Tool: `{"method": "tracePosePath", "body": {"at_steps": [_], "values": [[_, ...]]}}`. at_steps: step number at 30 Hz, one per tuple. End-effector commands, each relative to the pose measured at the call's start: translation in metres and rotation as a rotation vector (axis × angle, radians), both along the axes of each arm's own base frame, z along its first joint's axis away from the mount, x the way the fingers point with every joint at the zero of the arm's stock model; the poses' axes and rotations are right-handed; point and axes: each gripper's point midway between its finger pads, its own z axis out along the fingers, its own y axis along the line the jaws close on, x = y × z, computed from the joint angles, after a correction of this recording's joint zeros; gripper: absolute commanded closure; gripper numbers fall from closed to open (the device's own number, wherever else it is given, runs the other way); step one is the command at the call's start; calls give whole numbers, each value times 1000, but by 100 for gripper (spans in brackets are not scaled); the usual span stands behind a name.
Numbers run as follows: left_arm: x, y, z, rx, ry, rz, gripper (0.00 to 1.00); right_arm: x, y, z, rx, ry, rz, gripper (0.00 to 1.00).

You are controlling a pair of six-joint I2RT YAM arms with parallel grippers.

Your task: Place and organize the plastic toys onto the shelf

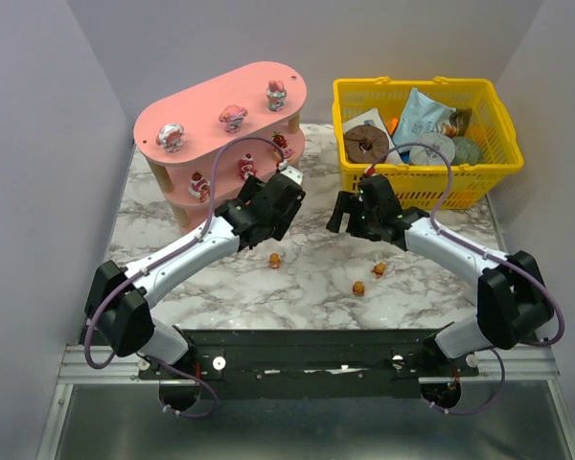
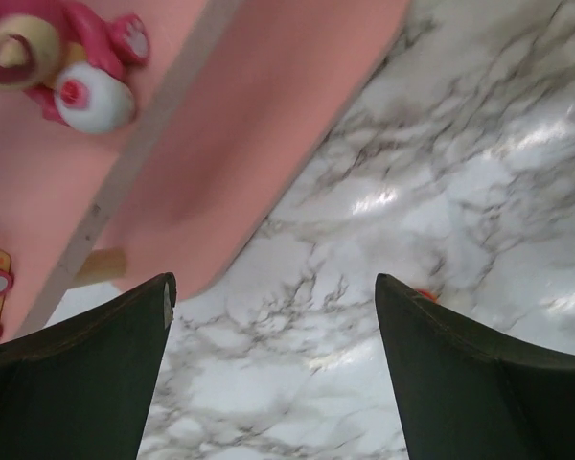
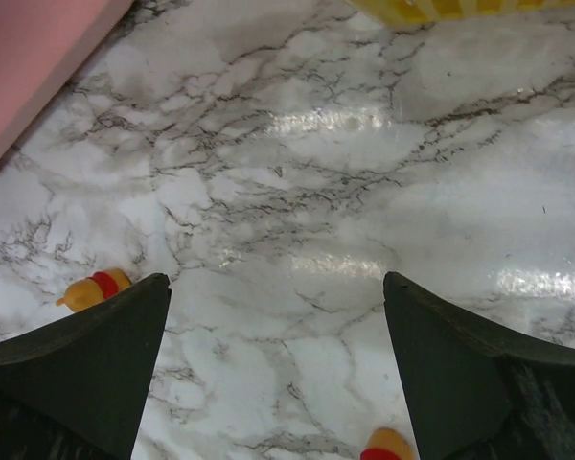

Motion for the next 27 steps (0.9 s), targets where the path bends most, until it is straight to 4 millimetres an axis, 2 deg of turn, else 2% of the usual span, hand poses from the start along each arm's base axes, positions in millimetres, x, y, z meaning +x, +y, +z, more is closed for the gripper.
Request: {"method": "tracePosePath", "body": {"at_steps": [1,4,8,9,14,18,20,21,23,25,26,27], "values": [[-19,26,-6,267,80,-120,7,-24,-3,-12,-1,202,16,1],[-27,25,-2,311,76,-156,8,-33,-8,-20,19,292,17,1],[-43,9,-11,409,73,-264,12,-40,-14,-27,51,373,7,3],[-51,-2,-14,436,71,-323,15,-40,-16,-27,43,377,2,4],[-68,-23,-39,495,95,-415,20,-38,-25,-9,15,350,-17,4],[-82,-30,-62,477,140,-464,25,-53,-29,-2,58,335,-42,5],[-83,-31,-72,492,146,-469,27,-58,-32,2,78,321,-70,5],[-83,-32,-75,496,154,-472,35,-60,-33,14,95,280,-73,5],[-83,-36,-84,527,184,-484,43,-64,-43,19,80,256,-106,5],[-81,-42,-83,534,197,-482,44,-64,-53,32,74,229,-157,5],[-82,-45,-91,556,220,-492,46,-72,-61,31,46,261,-182,5],[-81,-50,-91,562,219,-501,47,-74,-64,33,38,265,-196,5]]}}
